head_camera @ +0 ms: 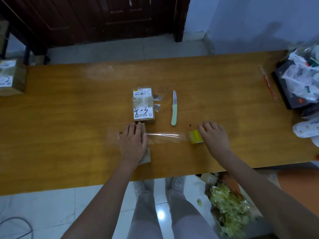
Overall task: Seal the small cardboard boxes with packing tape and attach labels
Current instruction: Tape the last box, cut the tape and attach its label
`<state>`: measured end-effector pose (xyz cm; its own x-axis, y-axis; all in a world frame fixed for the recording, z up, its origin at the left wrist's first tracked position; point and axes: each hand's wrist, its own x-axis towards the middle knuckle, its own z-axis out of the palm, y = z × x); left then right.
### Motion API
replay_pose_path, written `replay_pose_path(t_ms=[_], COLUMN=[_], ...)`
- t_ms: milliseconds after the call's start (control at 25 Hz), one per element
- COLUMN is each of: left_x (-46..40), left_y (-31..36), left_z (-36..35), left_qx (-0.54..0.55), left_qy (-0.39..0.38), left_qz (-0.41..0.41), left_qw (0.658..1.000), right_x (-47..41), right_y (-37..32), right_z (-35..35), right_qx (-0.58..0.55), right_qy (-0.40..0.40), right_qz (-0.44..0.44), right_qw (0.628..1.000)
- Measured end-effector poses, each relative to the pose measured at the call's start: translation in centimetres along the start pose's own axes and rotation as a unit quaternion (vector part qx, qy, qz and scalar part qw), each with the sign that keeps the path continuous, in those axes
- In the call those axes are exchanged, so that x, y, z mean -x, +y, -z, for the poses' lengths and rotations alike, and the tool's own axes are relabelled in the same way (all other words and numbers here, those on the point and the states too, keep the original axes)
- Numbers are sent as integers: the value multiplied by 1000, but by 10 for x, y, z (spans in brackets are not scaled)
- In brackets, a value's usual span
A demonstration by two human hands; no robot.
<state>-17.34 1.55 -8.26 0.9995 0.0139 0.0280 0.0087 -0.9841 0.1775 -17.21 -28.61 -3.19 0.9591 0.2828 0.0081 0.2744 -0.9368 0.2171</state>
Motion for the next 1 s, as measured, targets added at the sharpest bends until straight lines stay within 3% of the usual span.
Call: replay_pose_path(t_ms=[200,440,520,600,720,840,1000], left_x=[0,1,1,0,0,-1,-1], left_y=[-8,-5,-5,-5,-6,-7,-9], left_z=[-1,0,1,2,2,4,4], left_qx=[-10,-4,-2,4,13,22,27], left_qy=[-8,-31,-36,-37,-48,-55,-40], left_qz=[-31,-16,-17,-23,-28,-25,-33], left_qw=[999,999,999,999,998,998,998], right_x=[-9,-3,-17,-44,-97,-125,-134], right_y=[-1,-13,-15,-22,-51,-82,-87], right_z=[2,19,33,41,30,2,-22], right_qx=[60,47,-4,-126,-286,-280,-278], right_qy=[-17,-216,-213,-164,-169,-221,-202], right_qz=[-16,-48,-58,-101,-205,-274,-331], right_qw=[998,974,975,973,921,893,879])
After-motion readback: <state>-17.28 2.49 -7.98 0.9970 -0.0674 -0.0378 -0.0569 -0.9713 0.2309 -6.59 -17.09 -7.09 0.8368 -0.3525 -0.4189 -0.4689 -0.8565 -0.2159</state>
